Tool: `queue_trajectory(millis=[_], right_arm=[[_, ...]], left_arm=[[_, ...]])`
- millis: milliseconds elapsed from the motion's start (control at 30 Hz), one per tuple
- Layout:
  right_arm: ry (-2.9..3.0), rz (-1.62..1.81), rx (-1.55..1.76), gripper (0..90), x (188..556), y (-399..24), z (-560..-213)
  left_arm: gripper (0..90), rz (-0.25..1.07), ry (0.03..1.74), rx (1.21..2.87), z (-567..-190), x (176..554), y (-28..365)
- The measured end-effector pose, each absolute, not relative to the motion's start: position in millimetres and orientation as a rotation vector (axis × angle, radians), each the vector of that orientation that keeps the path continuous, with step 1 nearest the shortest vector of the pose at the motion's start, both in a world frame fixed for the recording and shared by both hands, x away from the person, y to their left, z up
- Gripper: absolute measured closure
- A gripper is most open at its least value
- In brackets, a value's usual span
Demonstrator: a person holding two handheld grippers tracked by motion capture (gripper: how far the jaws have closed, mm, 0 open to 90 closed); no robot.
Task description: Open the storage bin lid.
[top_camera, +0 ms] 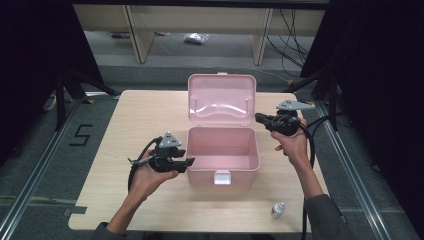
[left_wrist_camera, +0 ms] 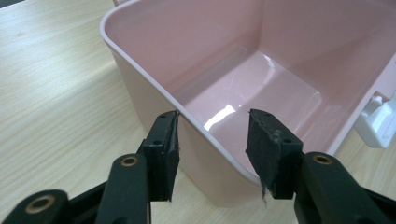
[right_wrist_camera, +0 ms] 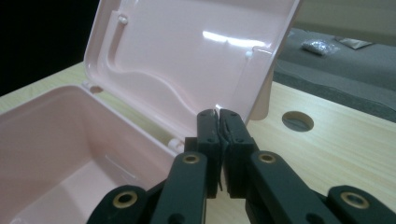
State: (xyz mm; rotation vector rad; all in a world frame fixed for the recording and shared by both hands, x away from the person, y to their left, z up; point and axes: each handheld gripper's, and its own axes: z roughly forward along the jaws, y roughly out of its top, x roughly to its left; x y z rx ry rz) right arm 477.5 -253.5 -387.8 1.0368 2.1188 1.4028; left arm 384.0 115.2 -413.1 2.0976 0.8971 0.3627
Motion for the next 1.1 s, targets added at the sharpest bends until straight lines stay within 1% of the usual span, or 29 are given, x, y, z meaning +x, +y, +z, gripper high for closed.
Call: queue_trajectory(millis=[333,500,767,800,867,1100], right_arm=[[2.183,1.296,1.016,82.0,461,-260,-399],[2.197,1.234,1.022,78.4,447,-265,-400],[2.222,1.147,1.036,64.7,428,-276,-406],[2.229,1.129,1.059,61.4,425,-278,-406],[2.245,1.115,1.091,58.1,423,-281,-409],[2.279,1.064,1.133,52.1,413,-292,-415]], left_arm=[[54.3,0.355,0.907,2.092,-413,384,115],[54.6,0.342,0.92,2.081,-413,384,116],[55.7,0.328,0.915,2.067,-412,383,117],[55.4,0.329,0.91,2.075,-412,383,117],[54.4,0.338,0.908,2.083,-412,383,117],[54.1,0.335,0.907,2.077,-413,383,117]])
